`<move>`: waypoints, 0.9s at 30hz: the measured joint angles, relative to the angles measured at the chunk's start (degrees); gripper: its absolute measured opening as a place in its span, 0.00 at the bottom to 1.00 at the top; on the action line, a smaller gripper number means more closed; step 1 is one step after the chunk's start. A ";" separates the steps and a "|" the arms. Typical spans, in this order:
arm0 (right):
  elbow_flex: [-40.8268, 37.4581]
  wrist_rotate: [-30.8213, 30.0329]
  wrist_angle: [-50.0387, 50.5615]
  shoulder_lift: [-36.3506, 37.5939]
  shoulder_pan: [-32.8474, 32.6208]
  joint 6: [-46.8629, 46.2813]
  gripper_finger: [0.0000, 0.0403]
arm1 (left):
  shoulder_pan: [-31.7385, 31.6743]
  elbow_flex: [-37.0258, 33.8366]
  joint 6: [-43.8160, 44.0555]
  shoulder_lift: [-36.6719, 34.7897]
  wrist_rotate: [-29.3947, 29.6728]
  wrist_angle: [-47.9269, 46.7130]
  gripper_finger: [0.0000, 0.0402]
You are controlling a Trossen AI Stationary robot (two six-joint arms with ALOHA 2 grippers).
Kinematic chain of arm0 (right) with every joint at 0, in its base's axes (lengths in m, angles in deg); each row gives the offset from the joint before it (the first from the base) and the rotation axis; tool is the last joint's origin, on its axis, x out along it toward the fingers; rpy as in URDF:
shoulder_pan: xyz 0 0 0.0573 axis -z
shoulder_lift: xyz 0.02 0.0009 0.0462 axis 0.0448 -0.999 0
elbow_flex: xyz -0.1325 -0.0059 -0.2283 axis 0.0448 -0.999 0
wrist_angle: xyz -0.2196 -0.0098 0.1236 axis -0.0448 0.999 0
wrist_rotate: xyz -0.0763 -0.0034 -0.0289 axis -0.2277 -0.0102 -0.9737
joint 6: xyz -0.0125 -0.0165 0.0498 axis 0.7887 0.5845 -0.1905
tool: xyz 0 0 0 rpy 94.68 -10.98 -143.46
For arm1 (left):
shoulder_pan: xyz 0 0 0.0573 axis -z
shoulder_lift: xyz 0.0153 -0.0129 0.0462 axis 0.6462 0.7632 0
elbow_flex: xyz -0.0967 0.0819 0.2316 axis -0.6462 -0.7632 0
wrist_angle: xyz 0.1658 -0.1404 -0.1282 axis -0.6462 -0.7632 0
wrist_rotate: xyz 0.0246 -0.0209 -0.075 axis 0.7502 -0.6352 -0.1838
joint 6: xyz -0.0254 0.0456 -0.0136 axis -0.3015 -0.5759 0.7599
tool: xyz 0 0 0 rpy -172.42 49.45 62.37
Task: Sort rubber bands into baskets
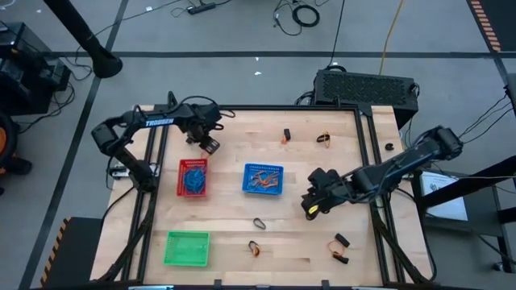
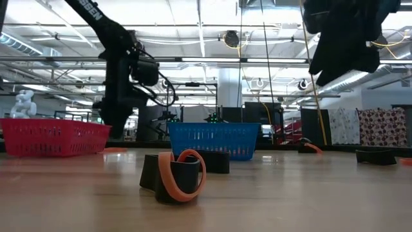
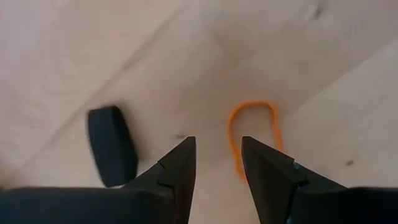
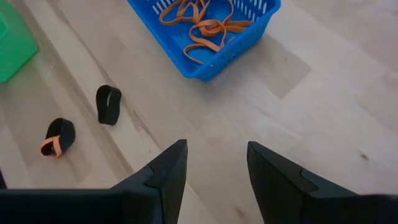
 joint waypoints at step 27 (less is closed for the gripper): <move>-0.07 6.33 -7.45 -6.00 0.00 3.44 0.40 | 5.22 0.68 -1.54 6.27 -3.37 4.28 0.02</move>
